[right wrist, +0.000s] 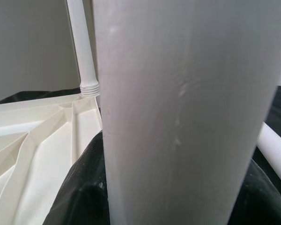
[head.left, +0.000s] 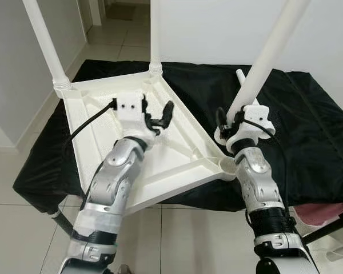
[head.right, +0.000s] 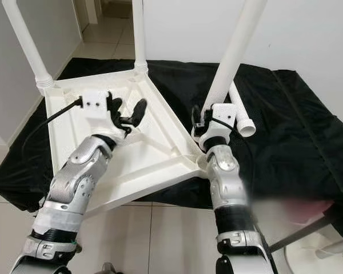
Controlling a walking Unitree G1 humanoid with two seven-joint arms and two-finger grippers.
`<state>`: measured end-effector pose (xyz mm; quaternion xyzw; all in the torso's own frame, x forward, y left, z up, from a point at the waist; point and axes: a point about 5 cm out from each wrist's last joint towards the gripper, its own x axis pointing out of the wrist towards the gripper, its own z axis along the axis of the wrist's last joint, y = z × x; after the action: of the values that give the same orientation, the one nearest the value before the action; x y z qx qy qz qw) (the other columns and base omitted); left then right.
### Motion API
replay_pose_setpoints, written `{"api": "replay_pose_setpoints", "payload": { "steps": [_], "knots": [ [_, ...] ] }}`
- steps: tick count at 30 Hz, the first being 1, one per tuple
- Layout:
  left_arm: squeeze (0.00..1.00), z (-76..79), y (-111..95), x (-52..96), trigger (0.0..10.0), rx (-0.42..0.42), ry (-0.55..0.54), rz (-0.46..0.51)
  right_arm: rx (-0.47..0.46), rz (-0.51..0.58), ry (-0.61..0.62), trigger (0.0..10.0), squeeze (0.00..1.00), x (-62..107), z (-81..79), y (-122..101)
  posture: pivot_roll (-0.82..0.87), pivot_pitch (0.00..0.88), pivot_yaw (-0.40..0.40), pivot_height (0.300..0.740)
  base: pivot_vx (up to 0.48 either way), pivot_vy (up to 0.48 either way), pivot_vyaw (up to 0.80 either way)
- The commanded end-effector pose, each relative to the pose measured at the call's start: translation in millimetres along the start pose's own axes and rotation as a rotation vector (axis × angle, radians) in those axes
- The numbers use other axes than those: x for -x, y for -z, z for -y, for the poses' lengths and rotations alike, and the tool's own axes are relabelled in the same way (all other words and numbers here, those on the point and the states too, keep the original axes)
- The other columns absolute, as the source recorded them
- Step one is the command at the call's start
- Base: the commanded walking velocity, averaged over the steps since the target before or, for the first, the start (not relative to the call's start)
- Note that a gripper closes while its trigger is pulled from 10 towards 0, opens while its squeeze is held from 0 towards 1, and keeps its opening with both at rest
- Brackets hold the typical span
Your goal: Building children table
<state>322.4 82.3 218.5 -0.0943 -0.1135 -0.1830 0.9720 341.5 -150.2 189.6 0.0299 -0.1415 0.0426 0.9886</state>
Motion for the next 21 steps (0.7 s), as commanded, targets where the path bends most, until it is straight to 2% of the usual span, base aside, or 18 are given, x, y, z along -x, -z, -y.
{"api": "replay_pose_setpoints", "payload": {
  "steps": [1,4,10,13,16,21],
  "knots": [
    [0.0,5.2,1.5,2.0,10.0,-0.026,0.069,0.0,0.0,0.011,-0.007,10.0,0.0,0.3,-1.3,-3.4,-0.01,0.0,-0.027,0.74,0.0,0.0,0.0],
    [0.0,-2.0,10.0,9.2,10.0,-0.051,0.021,-0.027,0.003,0.006,-0.003,10.0,0.0,9.1,-1.1,1.0,-0.02,0.0,-0.014,0.74,0.0,0.0,0.0],
    [0.0,-5.5,23.4,19.6,10.0,-0.06,0.033,-0.062,0.033,-0.002,0.005,10.0,0.0,20.0,1.6,4.9,-0.02,0.0,-0.01,0.74,0.0,0.0,0.0],
    [0.0,-9.1,30.6,30.8,10.0,-0.13,0.032,-0.08,0.042,-0.037,0.008,10.0,0.0,30.0,1.4,11.2,-0.02,0.0,-0.01,0.74,0.0,0.0,0.0],
    [0.0,-10.5,32.9,37.2,10.0,-0.141,0.048,-0.083,0.035,-0.05,0.007,10.0,0.0,33.9,-0.5,13.9,-0.02,0.0,-0.006,0.74,0.0,0.0,0.0],
    [0.0,-4.5,42.0,49.6,10.0,-0.159,0.154,-0.125,0.037,-0.04,-0.001,10.0,0.0,37.0,1.3,12.8,-0.02,0.0,-0.004,0.74,0.0,0.0,0.0]
  ]
}}
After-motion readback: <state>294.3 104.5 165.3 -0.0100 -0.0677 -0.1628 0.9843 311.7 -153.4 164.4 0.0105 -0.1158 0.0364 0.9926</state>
